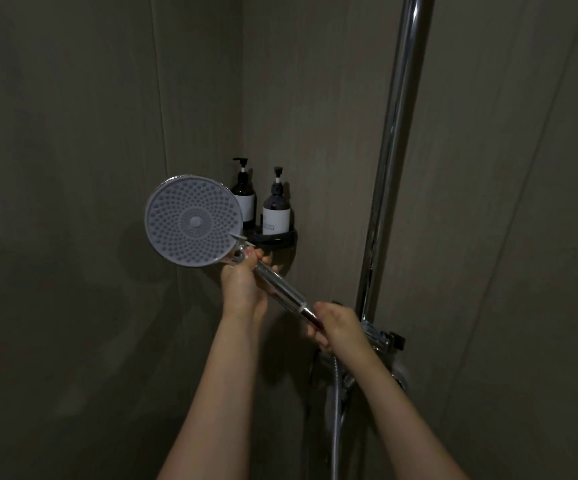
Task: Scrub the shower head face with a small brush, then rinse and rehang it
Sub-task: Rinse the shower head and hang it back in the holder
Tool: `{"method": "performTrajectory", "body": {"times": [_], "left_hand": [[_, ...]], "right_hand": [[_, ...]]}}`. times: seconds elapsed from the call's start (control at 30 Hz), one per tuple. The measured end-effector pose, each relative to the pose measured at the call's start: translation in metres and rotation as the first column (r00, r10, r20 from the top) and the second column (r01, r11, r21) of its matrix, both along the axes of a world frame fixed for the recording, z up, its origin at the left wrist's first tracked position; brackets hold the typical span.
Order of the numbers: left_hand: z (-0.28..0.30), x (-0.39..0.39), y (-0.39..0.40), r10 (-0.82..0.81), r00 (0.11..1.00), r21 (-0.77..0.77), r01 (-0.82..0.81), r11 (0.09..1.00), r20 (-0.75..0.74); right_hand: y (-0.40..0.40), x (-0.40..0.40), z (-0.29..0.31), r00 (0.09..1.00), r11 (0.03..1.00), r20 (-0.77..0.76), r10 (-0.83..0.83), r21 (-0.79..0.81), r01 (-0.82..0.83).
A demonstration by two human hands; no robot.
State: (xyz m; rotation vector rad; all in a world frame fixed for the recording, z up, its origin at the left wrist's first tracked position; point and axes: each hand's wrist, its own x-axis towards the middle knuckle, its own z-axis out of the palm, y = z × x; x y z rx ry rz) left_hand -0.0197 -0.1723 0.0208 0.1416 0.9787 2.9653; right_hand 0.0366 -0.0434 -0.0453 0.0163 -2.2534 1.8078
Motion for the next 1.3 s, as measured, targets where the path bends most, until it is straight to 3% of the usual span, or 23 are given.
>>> {"method": "performTrajectory", "body": {"times": [0.2, 0.3, 0.43, 0.53, 0.63, 0.73, 0.83, 0.97, 1.17, 1.23, 1.3], "left_hand": [[-0.007, -0.001, 0.0, -0.009, 0.999, 0.003, 0.009, 1.0, 0.036], [-0.007, -0.004, -0.002, -0.005, 1.0, 0.032, 0.004, 0.999, 0.031], [-0.009, -0.003, 0.003, -0.047, 0.999, 0.047, 0.047, 0.998, 0.003], [-0.012, -0.004, 0.003, -0.037, 0.999, 0.035, 0.036, 0.999, 0.007], [-0.01, -0.002, 0.001, -0.007, 1.0, 0.028, 0.006, 1.0, 0.005], [-0.009, -0.001, 0.002, 0.002, 1.0, 0.03, -0.002, 1.0, 0.006], [-0.011, 0.0, 0.004, -0.042, 0.999, 0.044, 0.041, 0.998, 0.015], [-0.014, -0.001, 0.004, -0.023, 0.999, 0.025, 0.022, 0.999, 0.024], [-0.012, 0.002, 0.003, 0.012, 0.999, 0.022, -0.013, 1.0, 0.041], [-0.01, 0.001, 0.002, 0.02, 0.999, 0.019, -0.021, 1.0, 0.046], [-0.008, 0.0, 0.003, 0.014, 0.999, 0.021, -0.015, 1.0, 0.046]], "right_hand": [[0.007, -0.001, -0.003, 0.997, 0.997, 0.006, 0.078, -0.006, -0.078], [0.005, -0.001, -0.003, 0.999, 0.997, -0.027, 0.025, 0.076, -0.023], [0.002, -0.002, 0.0, 0.998, 0.997, -0.002, -0.071, -0.02, 0.071], [0.005, 0.0, -0.002, 1.0, 0.999, 0.008, 0.01, -0.048, -0.01], [0.01, 0.0, -0.01, 0.998, 0.998, 0.003, 0.059, -0.003, -0.059], [0.005, 0.002, -0.008, 1.0, 0.998, -0.018, 0.007, 0.059, -0.006], [0.001, 0.004, -0.002, 0.998, 0.998, 0.005, -0.058, -0.009, 0.058], [0.003, 0.007, 0.002, 0.998, 0.995, 0.045, 0.038, -0.095, -0.034], [0.002, 0.007, -0.002, 0.998, 0.992, -0.055, -0.025, 0.12, 0.032], [0.001, 0.008, 0.0, 1.0, 0.981, -0.016, 0.001, 0.196, 0.002], [0.0, 0.007, 0.002, 0.993, 0.994, 0.078, 0.091, 0.056, -0.096]]}}
